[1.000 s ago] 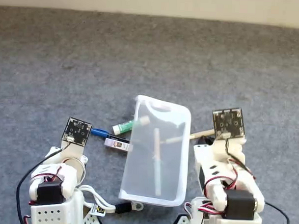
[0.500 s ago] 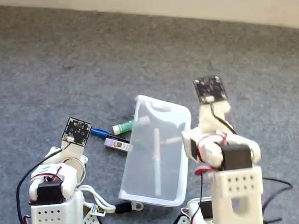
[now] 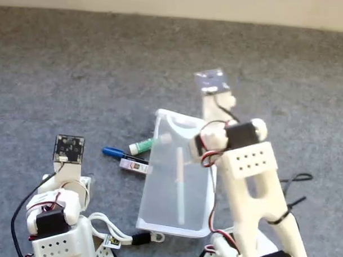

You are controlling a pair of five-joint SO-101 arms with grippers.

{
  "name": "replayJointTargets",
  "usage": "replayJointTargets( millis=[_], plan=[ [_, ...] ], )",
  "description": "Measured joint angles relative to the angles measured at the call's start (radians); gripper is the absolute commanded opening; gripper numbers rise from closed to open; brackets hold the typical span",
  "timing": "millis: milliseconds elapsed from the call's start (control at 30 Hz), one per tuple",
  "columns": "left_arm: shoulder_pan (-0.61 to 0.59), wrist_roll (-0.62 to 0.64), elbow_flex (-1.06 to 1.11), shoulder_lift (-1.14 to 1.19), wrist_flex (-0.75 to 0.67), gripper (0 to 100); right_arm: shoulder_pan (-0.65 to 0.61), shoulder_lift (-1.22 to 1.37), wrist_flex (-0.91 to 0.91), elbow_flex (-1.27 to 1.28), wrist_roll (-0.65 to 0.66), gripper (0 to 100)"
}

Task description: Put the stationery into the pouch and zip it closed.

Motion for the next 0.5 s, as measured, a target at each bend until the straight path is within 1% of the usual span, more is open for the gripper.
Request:
replayJointTargets(
  millis=[133,200,300,367,500],
  plan=[
    [-0.043,0.014,0.000,0.000,0.000,23,-0.103,0.009,-0.058,-0.003,-0.006,19.1],
    [-0.061,0.014,0.000,0.000,0.000,23,-0.129,0.009,-0.095,-0.003,-0.041,19.1],
    [-0.074,0.014,0.000,0.000,0.000,23,-0.127,0.034,-0.115,0.000,-0.104,19.1],
    [-0.074,0.014,0.000,0.000,0.000,23,-0.120,0.069,-0.120,0.014,-0.115,19.1],
    [-0.074,0.014,0.000,0.000,0.000,23,-0.046,0.184,-0.124,0.017,-0.155,19.1]
  ],
)
